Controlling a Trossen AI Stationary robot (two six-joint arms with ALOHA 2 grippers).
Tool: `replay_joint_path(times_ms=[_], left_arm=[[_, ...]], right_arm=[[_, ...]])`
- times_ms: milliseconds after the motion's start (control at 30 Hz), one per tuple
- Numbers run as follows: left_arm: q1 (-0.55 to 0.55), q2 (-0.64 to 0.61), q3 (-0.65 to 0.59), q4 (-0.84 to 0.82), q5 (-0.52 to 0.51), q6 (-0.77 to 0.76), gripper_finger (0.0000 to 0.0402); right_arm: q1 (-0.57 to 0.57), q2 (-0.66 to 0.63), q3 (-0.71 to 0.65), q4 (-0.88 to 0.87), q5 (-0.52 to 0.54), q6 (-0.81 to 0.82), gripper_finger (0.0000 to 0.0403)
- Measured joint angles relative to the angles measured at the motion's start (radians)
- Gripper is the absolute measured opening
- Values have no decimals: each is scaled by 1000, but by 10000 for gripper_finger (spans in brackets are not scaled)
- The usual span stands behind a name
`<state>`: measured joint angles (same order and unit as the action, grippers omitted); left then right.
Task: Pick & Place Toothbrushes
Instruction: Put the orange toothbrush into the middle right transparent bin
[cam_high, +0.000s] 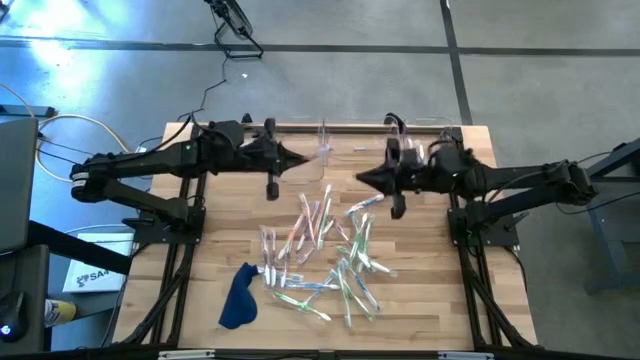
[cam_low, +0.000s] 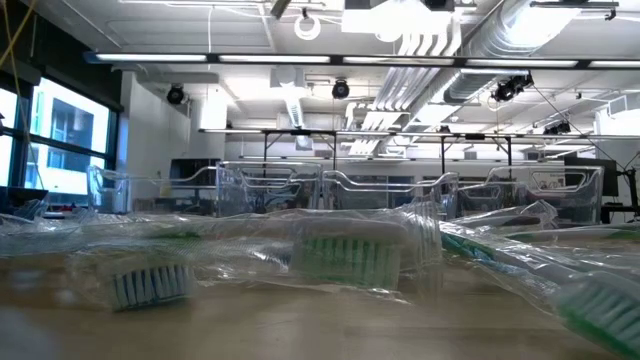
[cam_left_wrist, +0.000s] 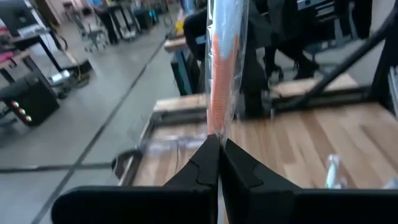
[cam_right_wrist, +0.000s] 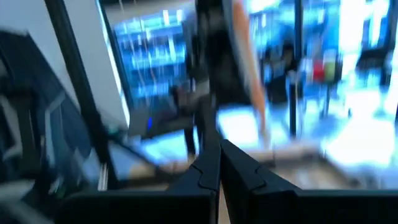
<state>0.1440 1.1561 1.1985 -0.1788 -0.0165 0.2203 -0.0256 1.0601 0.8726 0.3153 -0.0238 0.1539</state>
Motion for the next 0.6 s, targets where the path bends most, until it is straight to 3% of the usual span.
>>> replay_joint_path(times_ms=[167, 333, 600], left_arm=[[0, 41, 0, 62, 2, -26, 0], [0, 54, 1, 89, 3, -47, 0], [0, 72, 0, 124, 2, -61, 0]], right_arm=[[-20, 21, 1, 97, 23, -54, 2], [-22, 56, 1, 110, 153, -68, 8], [-27, 160, 0, 216, 154, -76, 113]])
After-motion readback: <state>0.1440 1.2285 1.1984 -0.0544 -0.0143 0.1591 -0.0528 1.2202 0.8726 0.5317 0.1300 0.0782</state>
